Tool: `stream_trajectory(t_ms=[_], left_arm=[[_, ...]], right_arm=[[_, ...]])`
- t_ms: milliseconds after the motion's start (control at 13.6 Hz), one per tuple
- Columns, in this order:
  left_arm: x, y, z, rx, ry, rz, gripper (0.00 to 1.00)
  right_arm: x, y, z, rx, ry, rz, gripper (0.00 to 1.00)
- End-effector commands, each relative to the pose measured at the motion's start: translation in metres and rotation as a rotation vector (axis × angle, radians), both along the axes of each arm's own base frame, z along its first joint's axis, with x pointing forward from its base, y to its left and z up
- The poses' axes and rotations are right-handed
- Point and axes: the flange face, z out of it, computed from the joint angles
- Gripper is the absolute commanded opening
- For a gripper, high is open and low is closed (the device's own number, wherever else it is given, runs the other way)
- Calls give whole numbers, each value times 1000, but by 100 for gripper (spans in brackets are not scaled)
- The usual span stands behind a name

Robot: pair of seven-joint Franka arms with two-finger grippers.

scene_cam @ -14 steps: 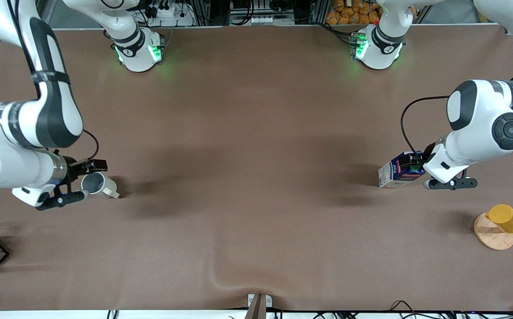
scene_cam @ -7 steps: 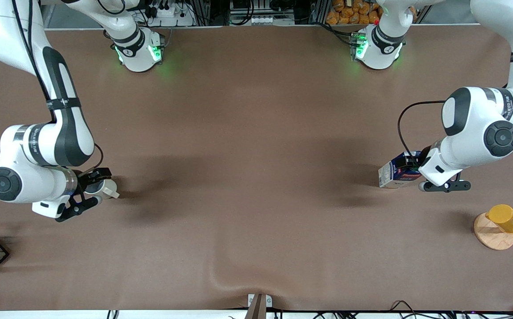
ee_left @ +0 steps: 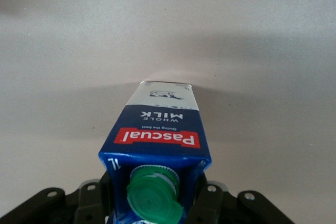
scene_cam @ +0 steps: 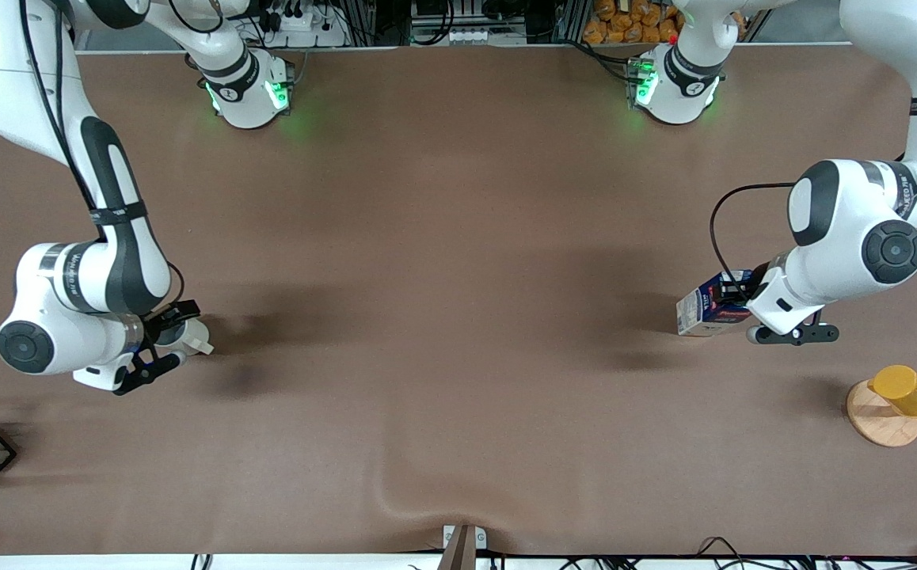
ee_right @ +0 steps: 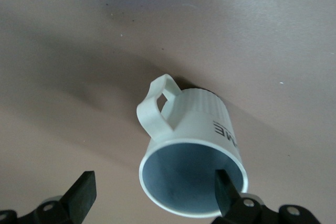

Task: Place milk next to cup
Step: 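Grasp the white mug with the right gripper and lift the carton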

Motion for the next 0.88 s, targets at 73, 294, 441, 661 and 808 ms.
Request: stream_trajectory(t_ms=[73,294,441,661,808], left_arm=[[-2,0,17,21,-3,-29,42],[-5,-2,39,26,6,-35,39],[-6,-17,61,25,16,-46,39],[-7,-17,91,28,16,-60,39],[-8,-16,107,29,-5,-61,39]], right_arm=[[0,-6,-23,18,34,68,100],[0,-6,-26,18,39,66,0],[0,-7,-27,18,39,64,0],[0,-6,-25,18,37,66,0],[12,4,-3,20,-6,73,0]])
